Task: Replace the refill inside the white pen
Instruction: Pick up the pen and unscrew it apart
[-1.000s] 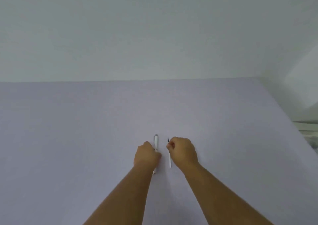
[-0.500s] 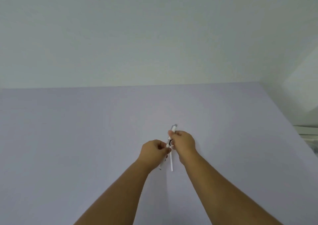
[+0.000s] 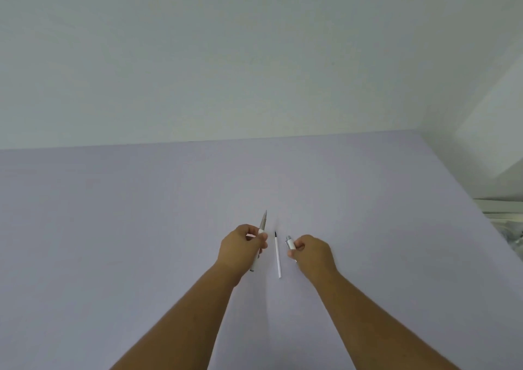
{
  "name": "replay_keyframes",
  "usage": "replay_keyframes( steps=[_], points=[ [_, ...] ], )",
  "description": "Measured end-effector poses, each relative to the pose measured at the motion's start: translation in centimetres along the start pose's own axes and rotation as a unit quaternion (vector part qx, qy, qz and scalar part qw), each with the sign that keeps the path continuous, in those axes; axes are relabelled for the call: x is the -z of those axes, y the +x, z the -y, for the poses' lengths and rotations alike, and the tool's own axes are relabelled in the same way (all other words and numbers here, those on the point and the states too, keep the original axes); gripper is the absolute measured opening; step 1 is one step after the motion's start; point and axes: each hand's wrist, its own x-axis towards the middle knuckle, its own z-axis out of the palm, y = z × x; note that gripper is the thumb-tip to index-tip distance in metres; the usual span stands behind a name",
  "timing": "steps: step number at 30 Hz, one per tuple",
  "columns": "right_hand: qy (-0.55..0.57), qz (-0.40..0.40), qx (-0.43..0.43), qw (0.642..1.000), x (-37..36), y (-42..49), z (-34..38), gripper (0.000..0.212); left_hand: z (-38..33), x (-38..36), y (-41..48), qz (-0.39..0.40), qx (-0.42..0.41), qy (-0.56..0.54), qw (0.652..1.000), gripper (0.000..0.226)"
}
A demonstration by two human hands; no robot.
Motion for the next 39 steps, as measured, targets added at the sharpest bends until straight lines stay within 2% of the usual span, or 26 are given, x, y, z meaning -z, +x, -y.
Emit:
replay_keyframes(
  steps=[11, 16, 19, 22, 24, 27, 30, 34, 37, 39],
  points=[
    [-0.029, -0.014, 0.042, 0.999, -0.8, -0.2, -0.5, 0.014, -0.2, -0.1, -0.8, 0.015, -0.012, -0.008, 1.0, 0.006],
    [-0.035, -0.008, 0.038, 0.999, -0.8, -0.3, -0.7, 0.022, -0.2, 0.0, -1.1, 0.029, -0.021, 0.034, 0.999, 0.011],
    [-0.027, -0.043, 0.069, 0.996, -0.1, -0.7, 0.2, 0.022, -0.3, 0.2, -1.4, 0.04, -0.044, 0.075, 0.995, 0.012],
    [0.09, -0.043, 0.099, 0.99, 0.6, -1.7, 2.5, 0.041, -0.6, 0.2, -1.5, 0.035, -0.072, 0.117, 0.99, 0.012],
    [0.211, 0.003, 0.065, 0.975, 0.8, -2.3, 4.1, 0.042, -0.9, -0.1, -1.7, 0.025, -0.104, 0.161, 0.981, 0.013],
    [0.27, 0.03, 0.052, 0.961, 1.1, -2.6, 5.5, 0.035, -1.5, -0.4, -1.9, 0.014, -0.131, 0.203, 0.97, 0.022],
    [0.328, 0.051, 0.051, 0.942, 1.9, -2.6, 5.9, 0.031, -2.1, -0.1, -2.2, 0.043, -0.121, 0.163, 0.978, 0.024],
    [0.4, 0.096, 0.063, 0.909, 2.5, -2.8, 5.9, 0.03, -2.7, 1.0, -2.4, 0.121, -0.072, 0.062, 0.988, 0.023],
    [0.424, 0.121, 0.089, 0.893, 3.0, -3.3, 5.9, 0.015, -3.0, 1.7, -2.9, 0.185, -0.018, -0.05, 0.981, 0.025],
    [0.449, 0.145, 0.099, 0.876, 3.3, -3.5, 5.8, 0.01, -3.3, 2.2, -3.2, 0.206, -0.007, -0.073, 0.976, 0.025]
  ],
)
